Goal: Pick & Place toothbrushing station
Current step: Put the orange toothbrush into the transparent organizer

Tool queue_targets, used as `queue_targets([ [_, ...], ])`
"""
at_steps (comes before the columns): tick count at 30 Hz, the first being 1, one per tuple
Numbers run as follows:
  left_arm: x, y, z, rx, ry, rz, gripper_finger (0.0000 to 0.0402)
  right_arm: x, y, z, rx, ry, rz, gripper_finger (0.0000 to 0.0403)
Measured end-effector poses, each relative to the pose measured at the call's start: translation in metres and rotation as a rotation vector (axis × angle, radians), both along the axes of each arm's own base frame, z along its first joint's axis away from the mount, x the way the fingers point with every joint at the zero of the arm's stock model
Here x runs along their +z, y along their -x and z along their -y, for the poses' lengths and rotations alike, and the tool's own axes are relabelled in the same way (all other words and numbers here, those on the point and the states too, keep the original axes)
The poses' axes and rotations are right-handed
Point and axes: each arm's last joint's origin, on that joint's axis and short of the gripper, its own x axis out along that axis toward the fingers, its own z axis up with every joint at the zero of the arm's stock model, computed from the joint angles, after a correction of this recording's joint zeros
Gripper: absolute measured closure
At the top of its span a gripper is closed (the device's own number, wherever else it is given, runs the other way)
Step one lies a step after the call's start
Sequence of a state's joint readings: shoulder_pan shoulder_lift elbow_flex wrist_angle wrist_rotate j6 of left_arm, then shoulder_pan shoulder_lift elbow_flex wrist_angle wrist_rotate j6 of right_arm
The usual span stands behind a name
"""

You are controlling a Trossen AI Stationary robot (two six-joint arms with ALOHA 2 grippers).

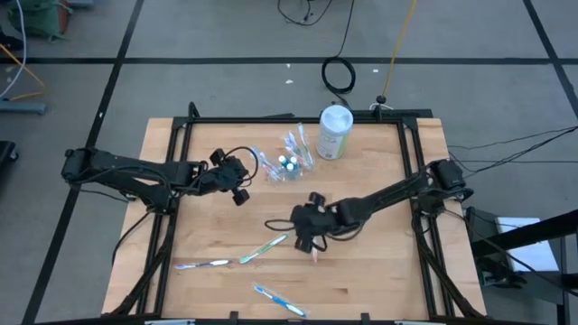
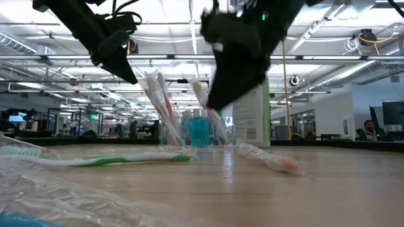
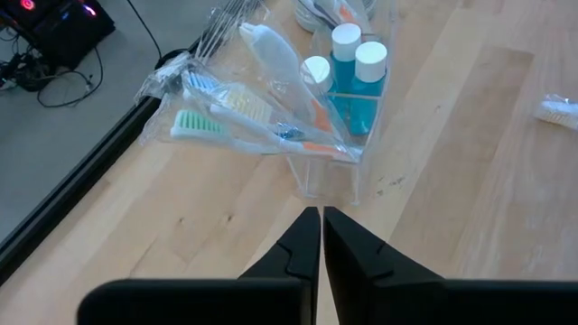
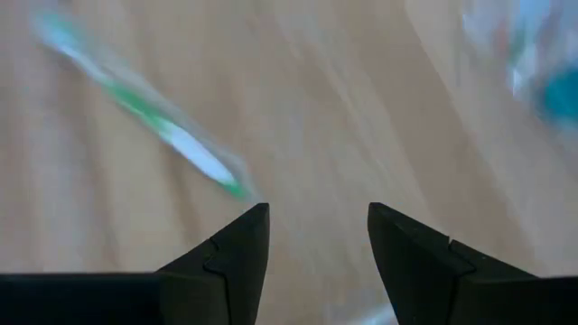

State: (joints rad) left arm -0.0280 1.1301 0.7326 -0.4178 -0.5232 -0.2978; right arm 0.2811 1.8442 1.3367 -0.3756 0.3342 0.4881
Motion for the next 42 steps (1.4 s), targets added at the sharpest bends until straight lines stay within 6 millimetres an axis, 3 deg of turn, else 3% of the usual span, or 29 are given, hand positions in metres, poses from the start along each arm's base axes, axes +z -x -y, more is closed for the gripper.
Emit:
queue_targets([
  [4, 0.000, 0.000, 0.000, 0.000, 0.000, 0.000, 0.0376, -0.015, 0.009, 0.014, -0.199, -0.090, -0.141, 0.0222],
  [9, 0.000, 0.000, 0.000, 0.000, 0.000, 0.002, 0.0376, -0.028, 0.015, 0.032, -0.330, -0.124, -0.188, 0.0222],
  [18, 0.000, 0.000, 0.000, -0.004, -0.005, -0.001, 0.0376, -0.061, 0.023, 0.054, -0.326, -0.263, -0.163, 0.0222],
  [23, 0.000, 0.000, 0.000, -0.004, -0.005, 0.000, 0.0376, -0.067, 0.027, 0.057, -0.243, -0.239, -0.158, 0.0227],
  [26, 0.000, 0.000, 0.000, -0.004, -0.005, 0.000, 0.0376, -0.068, 0.027, 0.056, -0.227, -0.214, -0.158, 0.0250],
  [33, 0.000, 0.000, 0.000, -0.003, -0.004, 0.000, 0.0376, -0.057, 0.024, 0.054, -0.175, -0.227, -0.092, 0.0322],
  [42, 0.000, 0.000, 0.000, -0.003, -0.004, 0.000, 0.0376, -0.005, 0.015, 0.060, -0.013, -0.132, 0.209, 0.0367],
])
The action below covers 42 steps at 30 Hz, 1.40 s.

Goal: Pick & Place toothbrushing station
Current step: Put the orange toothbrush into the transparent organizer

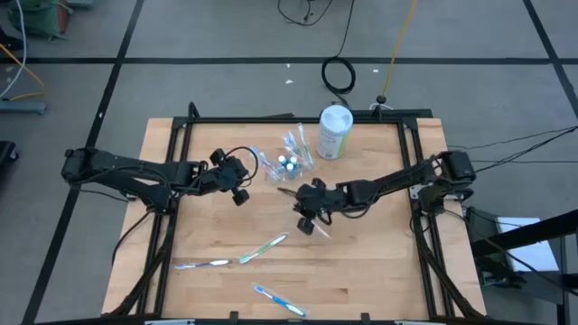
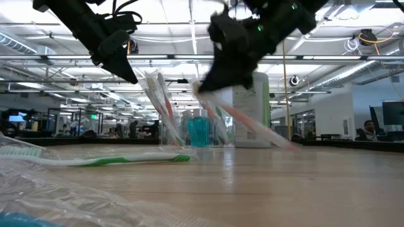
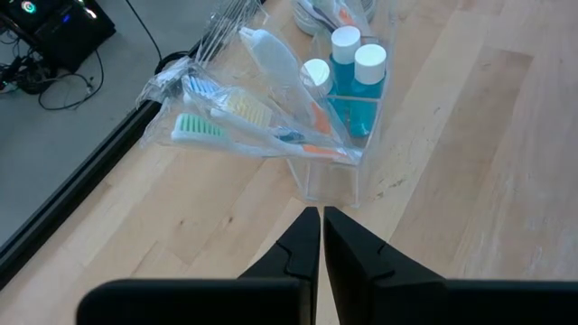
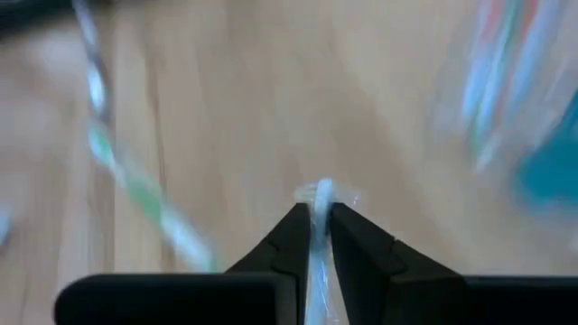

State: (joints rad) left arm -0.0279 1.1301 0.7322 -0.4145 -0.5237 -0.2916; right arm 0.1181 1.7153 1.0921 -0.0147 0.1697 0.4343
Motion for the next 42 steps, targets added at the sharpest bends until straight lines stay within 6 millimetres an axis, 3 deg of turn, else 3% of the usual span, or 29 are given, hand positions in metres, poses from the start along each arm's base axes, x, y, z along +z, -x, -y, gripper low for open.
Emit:
queue_targets([
  [10, 0.000, 0.000, 0.000, 0.000, 0.000, 0.000, 0.0376, 0.063, -0.009, 0.042, -0.181, 0.597, 0.345, 0.0371],
  [15, 0.000, 0.000, 0.000, 0.000, 0.001, 0.000, 0.0376, 0.076, -0.009, 0.071, -0.274, 0.686, 0.418, 0.0373],
  [21, 0.000, 0.000, 0.000, 0.000, 0.001, 0.000, 0.0376, 0.076, -0.004, 0.099, -0.384, 0.716, 0.382, 0.0372],
  [30, 0.000, 0.000, 0.000, 0.000, 0.001, 0.000, 0.0376, 0.054, -0.002, 0.121, -0.455, 0.675, 0.321, 0.0375],
  [34, 0.000, 0.000, 0.000, 0.001, 0.001, 0.000, 0.0376, 0.028, 0.010, 0.122, -0.509, 0.677, 0.255, 0.0374],
  [42, 0.001, -0.001, 0.000, 0.001, 0.000, 0.011, 0.0376, -0.007, 0.041, 0.117, -0.583, 0.664, 0.343, 0.0378],
])
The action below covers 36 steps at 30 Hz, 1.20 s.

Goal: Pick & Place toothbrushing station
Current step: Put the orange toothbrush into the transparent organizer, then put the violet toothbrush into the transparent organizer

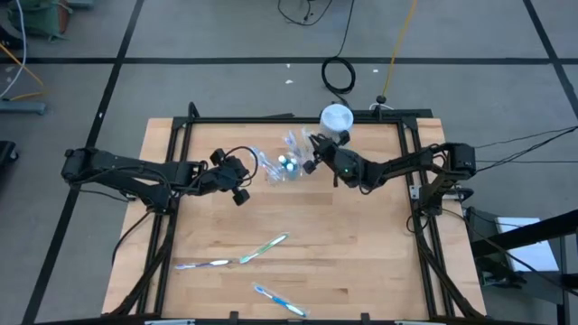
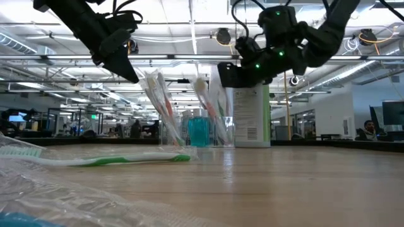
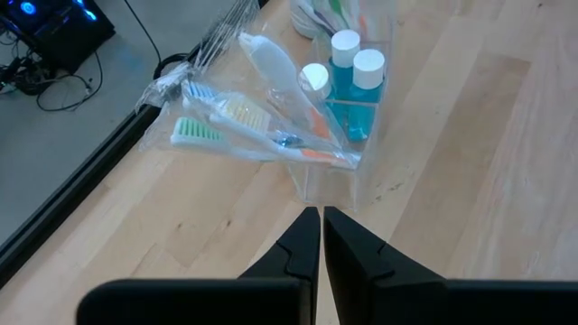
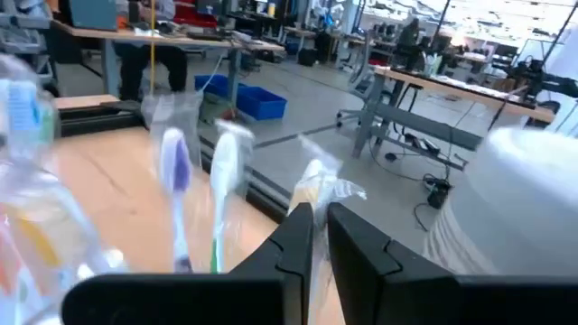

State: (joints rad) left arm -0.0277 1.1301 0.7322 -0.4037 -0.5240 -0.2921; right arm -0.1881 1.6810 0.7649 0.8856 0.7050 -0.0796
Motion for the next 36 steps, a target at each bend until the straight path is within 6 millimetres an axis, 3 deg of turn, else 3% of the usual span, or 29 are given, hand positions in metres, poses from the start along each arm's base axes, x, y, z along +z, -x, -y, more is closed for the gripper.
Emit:
queue_targets([
  [10, 0.002, -0.002, 0.000, 0.000, 0.001, 0.032, 0.0376, -0.012, 0.006, -0.009, 0.066, 0.044, -0.092, 0.0359],
  [19, 0.003, -0.003, 0.000, 0.000, 0.001, 0.039, 0.0376, -0.010, 0.005, -0.018, 0.083, 0.062, -0.101, 0.0283],
  [26, 0.002, -0.003, 0.001, -0.032, 0.033, 0.038, 0.0376, 0.011, 0.009, -0.036, 0.115, 0.102, -0.068, 0.0248],
  [36, 0.001, -0.004, 0.003, -0.050, 0.041, 0.030, 0.0376, 0.045, 0.024, -0.073, 0.237, 0.107, -0.018, 0.0246],
])
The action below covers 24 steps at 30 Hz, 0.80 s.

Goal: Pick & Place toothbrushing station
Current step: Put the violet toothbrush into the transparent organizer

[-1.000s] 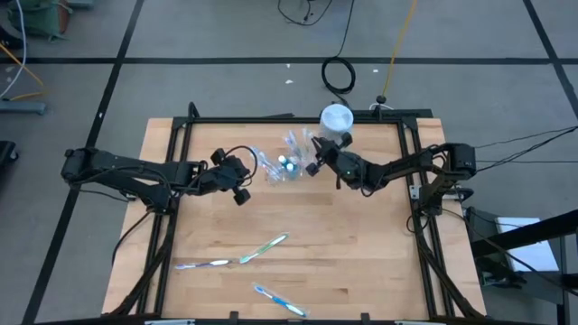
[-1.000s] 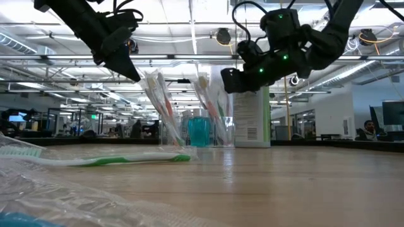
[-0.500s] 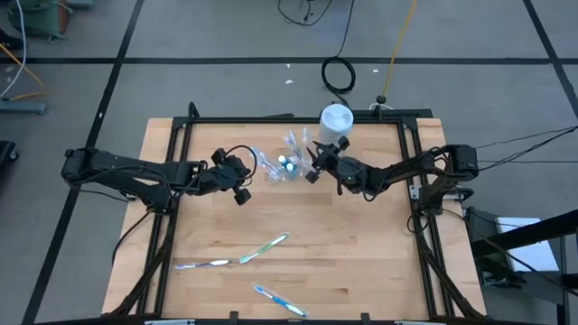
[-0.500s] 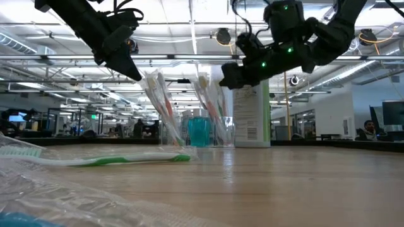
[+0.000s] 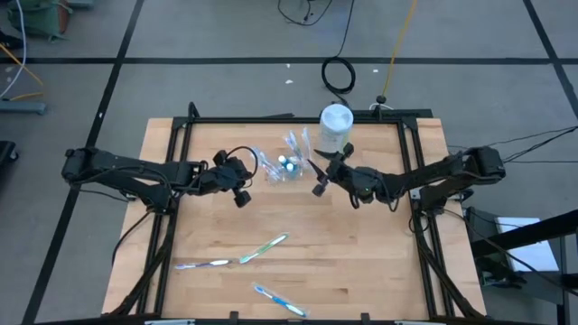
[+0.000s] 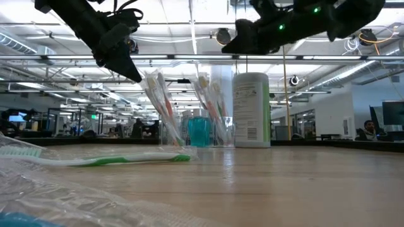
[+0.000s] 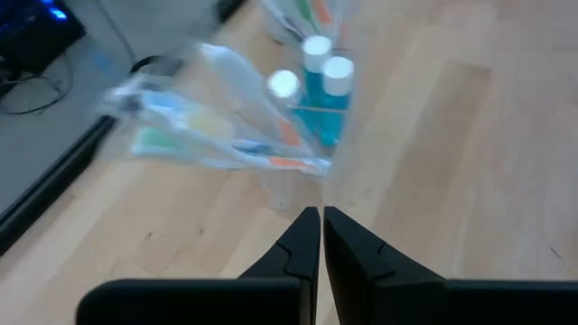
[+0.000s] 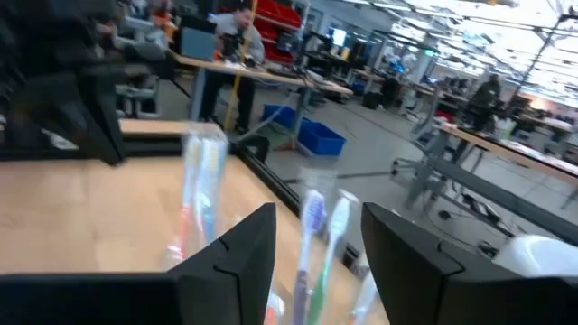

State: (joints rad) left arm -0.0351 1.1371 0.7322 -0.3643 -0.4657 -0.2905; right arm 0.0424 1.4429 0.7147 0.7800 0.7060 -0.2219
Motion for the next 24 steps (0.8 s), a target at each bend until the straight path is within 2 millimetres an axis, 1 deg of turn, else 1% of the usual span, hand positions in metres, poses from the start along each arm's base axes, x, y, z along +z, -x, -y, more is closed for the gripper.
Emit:
queue_targets([
  [4, -0.002, -0.002, 0.007, -0.111, 0.026, -0.025, 0.0376, 0.009, 0.004, -0.010, 0.035, -0.002, 0.035, 0.0247],
  [8, -0.004, -0.004, 0.017, -0.231, 0.073, -0.037, 0.0375, 0.014, 0.007, -0.017, 0.062, -0.004, 0.051, 0.0247],
  [16, -0.004, -0.003, 0.035, -0.465, 0.208, -0.045, 0.0371, 0.015, 0.008, -0.020, 0.071, -0.009, 0.060, 0.0248],
  [19, -0.005, -0.003, 0.038, -0.509, 0.227, -0.048, 0.0352, 0.015, 0.008, -0.020, 0.071, -0.030, 0.075, 0.0248],
  [24, -0.011, 0.000, 0.043, -0.528, 0.239, -0.119, 0.0291, 0.015, 0.008, -0.020, 0.071, -0.050, 0.090, 0.0248],
])
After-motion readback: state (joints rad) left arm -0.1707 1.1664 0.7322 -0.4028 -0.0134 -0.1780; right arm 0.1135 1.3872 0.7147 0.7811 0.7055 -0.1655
